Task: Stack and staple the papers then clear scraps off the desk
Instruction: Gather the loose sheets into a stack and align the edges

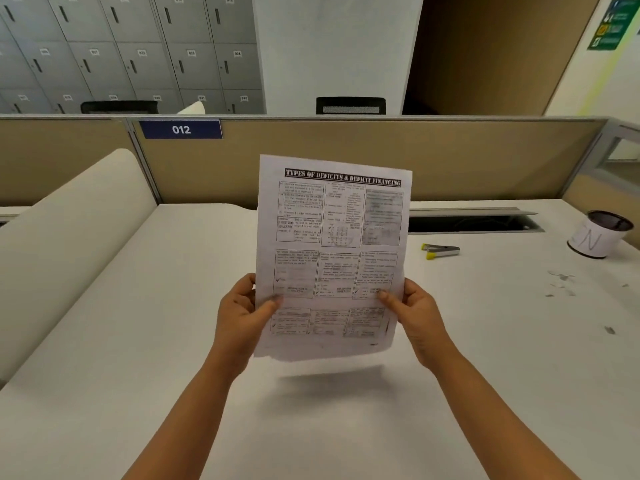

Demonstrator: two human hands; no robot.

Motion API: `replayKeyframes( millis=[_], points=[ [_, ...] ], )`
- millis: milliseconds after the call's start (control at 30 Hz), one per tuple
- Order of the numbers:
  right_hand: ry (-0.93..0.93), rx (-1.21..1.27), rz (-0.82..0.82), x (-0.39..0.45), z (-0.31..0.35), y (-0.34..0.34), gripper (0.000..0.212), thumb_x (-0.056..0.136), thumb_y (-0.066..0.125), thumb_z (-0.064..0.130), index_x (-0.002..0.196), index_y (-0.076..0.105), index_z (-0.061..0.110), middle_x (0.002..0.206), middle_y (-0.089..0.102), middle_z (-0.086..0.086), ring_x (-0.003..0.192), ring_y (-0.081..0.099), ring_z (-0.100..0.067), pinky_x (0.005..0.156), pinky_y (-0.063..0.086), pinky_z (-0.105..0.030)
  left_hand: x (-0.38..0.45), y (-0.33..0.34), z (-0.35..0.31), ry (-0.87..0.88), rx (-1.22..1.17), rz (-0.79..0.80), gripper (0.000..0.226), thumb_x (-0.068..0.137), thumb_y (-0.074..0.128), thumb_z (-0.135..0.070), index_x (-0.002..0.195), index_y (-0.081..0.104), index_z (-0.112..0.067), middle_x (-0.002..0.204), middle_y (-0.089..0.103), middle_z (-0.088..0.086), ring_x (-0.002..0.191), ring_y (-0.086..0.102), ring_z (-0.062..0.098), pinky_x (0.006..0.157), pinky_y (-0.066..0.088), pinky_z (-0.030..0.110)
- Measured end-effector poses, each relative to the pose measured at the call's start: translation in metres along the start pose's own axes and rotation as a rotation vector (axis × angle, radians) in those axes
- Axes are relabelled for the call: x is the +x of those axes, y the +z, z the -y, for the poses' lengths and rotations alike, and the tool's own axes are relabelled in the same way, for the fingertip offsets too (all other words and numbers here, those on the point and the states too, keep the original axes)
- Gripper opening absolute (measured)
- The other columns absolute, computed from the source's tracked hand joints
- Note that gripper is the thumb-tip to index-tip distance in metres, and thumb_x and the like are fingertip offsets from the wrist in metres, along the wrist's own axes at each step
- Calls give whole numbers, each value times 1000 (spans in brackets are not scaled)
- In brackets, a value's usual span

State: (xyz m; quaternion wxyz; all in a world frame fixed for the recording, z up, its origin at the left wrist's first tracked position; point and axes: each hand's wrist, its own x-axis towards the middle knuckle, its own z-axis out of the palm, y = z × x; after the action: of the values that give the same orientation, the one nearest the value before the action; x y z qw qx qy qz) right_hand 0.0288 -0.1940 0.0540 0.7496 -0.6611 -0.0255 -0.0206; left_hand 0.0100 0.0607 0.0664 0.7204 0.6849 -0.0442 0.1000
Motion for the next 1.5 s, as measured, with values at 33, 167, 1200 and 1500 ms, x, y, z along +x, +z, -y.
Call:
replayKeyframes(
  millis=[33,167,1200,1500],
  points=[
    [-11,17,4,1,1,0,23,81,66,14,103,66,22,100,75,9,93,70,-10,72,57,-18,1,-1,-1,13,-5,14,30,83,61,1,95,67,-26,96,74,-4,87,71,16,67,57,21],
    [15,-5,16,2,-4,2,23,80,68,11,102,66,17,100,74,3,90,71,-12,70,57,-18,5,-7,2,-120,-82,119,33,74,69,-16,107,68,-21,106,73,3,96,69,24,76,58,34],
    [47,-335,-158,17,-14,19,60,78,74,24,129,43,18,122,60,-7,113,58,-24,91,48,-35,5,19,11,-6,-59,-87,33,82,66,-11,88,71,-43,93,73,-15,87,69,8,64,56,22],
    [591,324,-69,0,-57,26,85,65,78,25,139,40,12,120,67,-5,110,62,-26,90,52,-42,-1,43,24,-127,-510,-215,32,83,63,-9,107,66,-31,118,67,3,110,63,24,94,49,49]
  ],
)
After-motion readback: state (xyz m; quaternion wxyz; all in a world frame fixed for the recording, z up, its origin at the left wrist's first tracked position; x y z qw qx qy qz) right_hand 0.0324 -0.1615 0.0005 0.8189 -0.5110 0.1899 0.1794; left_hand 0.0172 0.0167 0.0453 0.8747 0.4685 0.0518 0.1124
